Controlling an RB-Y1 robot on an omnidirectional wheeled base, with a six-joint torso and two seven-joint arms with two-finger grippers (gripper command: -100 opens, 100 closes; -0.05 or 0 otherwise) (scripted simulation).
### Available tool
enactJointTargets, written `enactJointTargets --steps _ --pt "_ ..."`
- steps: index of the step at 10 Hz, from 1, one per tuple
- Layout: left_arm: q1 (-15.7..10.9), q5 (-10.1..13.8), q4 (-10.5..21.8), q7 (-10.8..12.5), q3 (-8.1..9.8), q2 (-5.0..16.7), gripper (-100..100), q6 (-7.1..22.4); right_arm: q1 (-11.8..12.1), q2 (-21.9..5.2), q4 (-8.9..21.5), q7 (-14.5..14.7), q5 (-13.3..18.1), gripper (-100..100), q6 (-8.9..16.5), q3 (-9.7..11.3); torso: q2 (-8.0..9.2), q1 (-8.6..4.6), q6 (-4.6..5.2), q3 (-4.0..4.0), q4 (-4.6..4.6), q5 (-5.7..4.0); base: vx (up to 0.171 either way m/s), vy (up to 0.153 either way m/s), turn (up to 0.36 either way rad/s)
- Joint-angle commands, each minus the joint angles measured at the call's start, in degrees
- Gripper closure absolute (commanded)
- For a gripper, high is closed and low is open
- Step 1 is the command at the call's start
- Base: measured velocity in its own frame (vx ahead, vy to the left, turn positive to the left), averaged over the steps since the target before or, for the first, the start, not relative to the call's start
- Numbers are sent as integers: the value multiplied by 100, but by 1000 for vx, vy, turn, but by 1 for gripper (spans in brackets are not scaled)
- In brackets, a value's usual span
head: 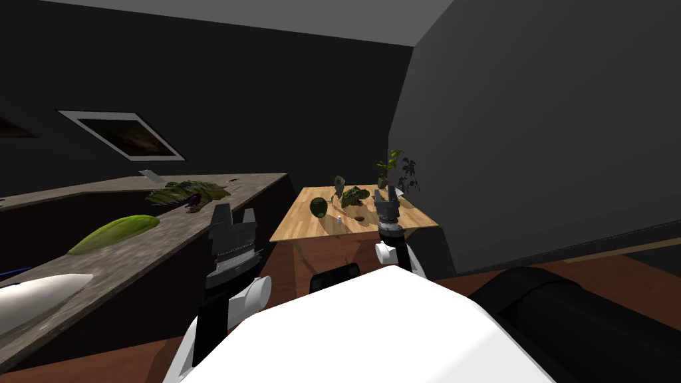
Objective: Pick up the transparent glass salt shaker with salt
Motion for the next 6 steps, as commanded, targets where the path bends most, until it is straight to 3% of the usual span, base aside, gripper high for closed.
enactJointTargets --steps 1,6 --pt "0 0 0 0 0 0 0 0 -42 -235 83 19 -5 -100 19 45 0 0 0 0 0 0 -25 8 20" --pt "-1 0 0 0 0 0 0 0 -368 -1088 742 174 -44 -100 176 403 35 8 -1 20 8 2 -88 31 43"
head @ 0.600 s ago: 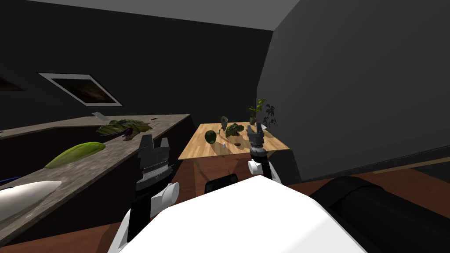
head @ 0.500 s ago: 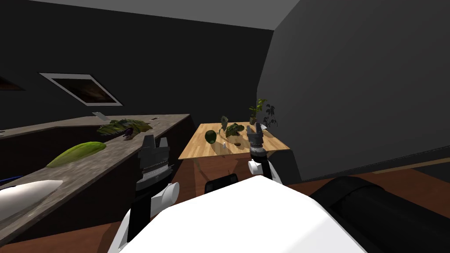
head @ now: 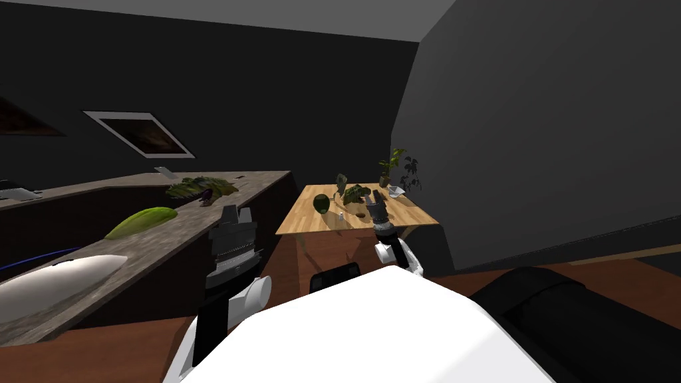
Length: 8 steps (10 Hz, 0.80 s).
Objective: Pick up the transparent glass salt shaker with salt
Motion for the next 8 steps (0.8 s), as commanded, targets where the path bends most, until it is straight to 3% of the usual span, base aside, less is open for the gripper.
enactJointTargets --steps 1,3,5,6,8 --pt "0 0 0 0 0 0 0 0 -133 -241 286 92 -1 -100 56 197 0 0 0 0 0 0 -149 45 52" --pt "0 0 0 0 0 0 0 0 -236 -385 510 140 -14 -100 109 314 11 11 0 7 3 2 -125 60 46" --pt "0 0 0 0 0 0 0 0 -459 -651 891 242 -46 -100 230 571 -11 5 0 -5 -2 1 -94 49 76" --pt "0 0 0 0 0 0 0 0 -459 -651 938 242 -46 -100 230 571 -6 5 -1 -3 -1 2 -105 33 34" --pt "0 0 0 0 0 0 0 0 -698 -907 1306 342 -88 -100 377 857 1 0 0 1 1 0 -127 52 87"
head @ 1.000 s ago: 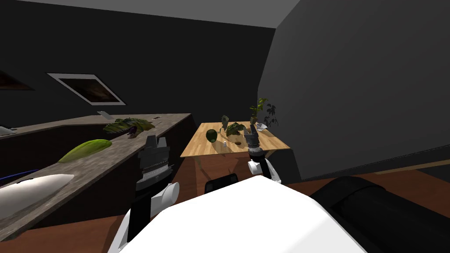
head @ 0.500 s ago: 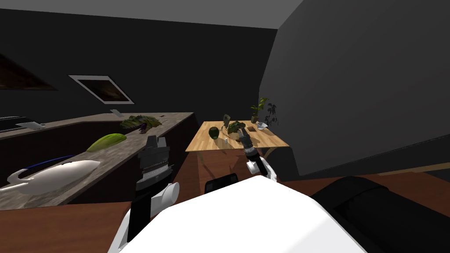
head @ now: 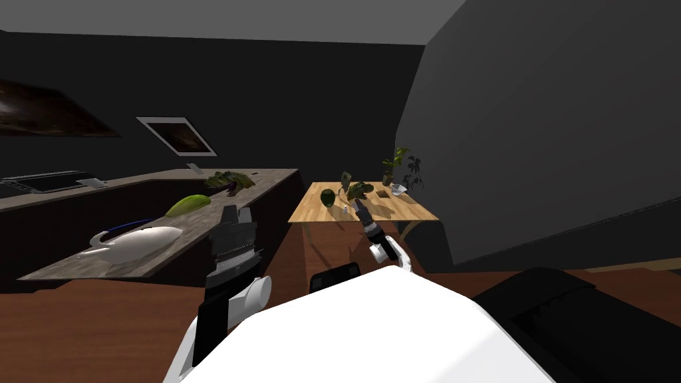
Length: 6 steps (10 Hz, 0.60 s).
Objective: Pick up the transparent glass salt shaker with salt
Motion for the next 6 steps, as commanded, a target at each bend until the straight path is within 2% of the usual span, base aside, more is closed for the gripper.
enactJointTargets --steps 1,2,3,4,5,6 --pt "0 0 0 0 0 0 0 0 -83 -100 243 11 -31 -100 7 58 0 0 0 0 0 0 -90 60 37" --pt "1 0 0 0 0 0 0 0 -206 -231 407 57 -58 -100 91 209 -9 -3 3 -5 -2 0 -87 45 79" --pt "0 0 0 0 0 0 0 0 -206 -231 481 57 -58 -100 91 209 -12 -7 0 -7 -3 -1 -69 41 44" --pt "1 0 0 0 1 0 0 0 -329 -367 658 98 -89 -100 184 365 -19 -10 3 -10 -4 -2 -86 43 102" --pt "1 0 0 0 0 0 0 0 -329 -367 721 98 -89 -100 184 365 -16 -10 1 -9 -4 -2 -80 36 40" --pt "1 0 0 0 1 0 0 0 -452 -511 960 133 -125 -100 287 525 -17 -13 3 -9 -3 -2 -96 45 106"
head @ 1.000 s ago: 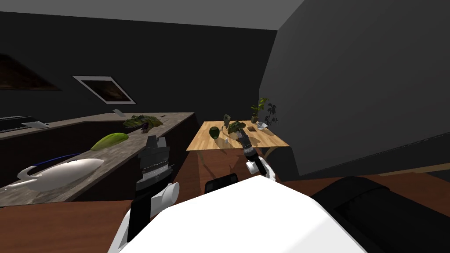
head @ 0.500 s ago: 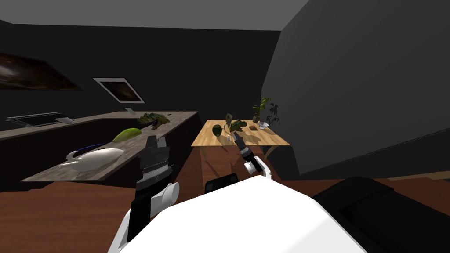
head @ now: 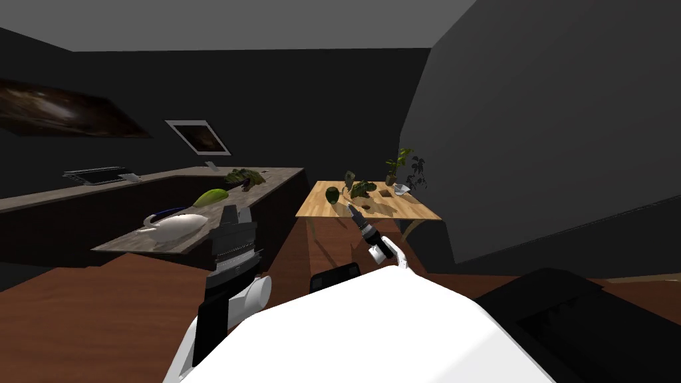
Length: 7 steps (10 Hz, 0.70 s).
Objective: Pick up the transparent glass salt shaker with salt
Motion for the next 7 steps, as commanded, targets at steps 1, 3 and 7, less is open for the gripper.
enactJointTargets --steps 1,3,7 --pt "0 0 0 0 0 0 0 0 -230 -230 286 34 -68 -100 211 234 0 0 0 0 0 0 -117 49 178" --pt "1 0 0 0 0 0 0 0 -348 -394 633 53 -117 -100 336 401 -1 -2 3 0 1 0 -78 47 98" --pt "0 0 0 0 0 0 0 0 -577 -754 1125 59 -237 -100 618 739 -13 -4 0 -7 -2 0 -59 44 128"
